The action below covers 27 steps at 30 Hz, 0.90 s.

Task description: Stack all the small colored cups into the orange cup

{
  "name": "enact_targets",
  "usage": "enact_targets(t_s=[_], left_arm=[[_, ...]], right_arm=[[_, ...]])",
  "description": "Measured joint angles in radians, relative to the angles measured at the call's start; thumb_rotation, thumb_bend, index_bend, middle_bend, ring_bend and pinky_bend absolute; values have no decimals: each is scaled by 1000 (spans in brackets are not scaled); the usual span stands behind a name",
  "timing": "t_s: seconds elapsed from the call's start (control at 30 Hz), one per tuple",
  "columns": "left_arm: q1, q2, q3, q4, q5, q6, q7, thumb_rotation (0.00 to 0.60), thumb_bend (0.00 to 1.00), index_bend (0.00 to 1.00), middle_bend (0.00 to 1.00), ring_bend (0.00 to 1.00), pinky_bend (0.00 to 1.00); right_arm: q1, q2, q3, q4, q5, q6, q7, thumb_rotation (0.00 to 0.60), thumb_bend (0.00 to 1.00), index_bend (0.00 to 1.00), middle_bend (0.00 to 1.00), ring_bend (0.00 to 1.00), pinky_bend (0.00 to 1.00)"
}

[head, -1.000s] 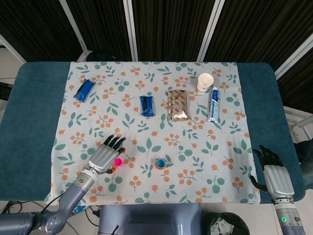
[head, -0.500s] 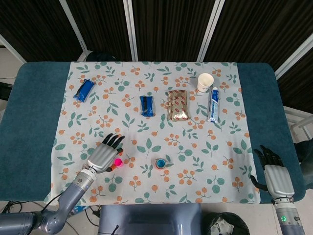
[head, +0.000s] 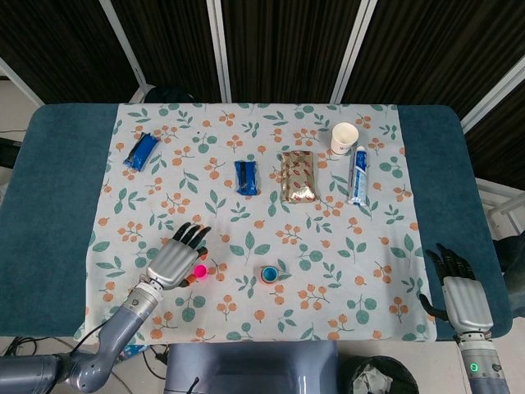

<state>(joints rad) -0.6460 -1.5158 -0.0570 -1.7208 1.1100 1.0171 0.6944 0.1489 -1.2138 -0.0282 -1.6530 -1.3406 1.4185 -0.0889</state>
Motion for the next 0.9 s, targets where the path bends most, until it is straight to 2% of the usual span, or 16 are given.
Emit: enact_targets(t_s=[0.9], left_arm=[[-22, -21, 26, 0, -28, 6, 41, 600, 264, 479, 0, 0, 0]], right_arm=[[-21, -5, 31, 5, 4, -17, 2, 600, 385, 106, 0, 1, 112]])
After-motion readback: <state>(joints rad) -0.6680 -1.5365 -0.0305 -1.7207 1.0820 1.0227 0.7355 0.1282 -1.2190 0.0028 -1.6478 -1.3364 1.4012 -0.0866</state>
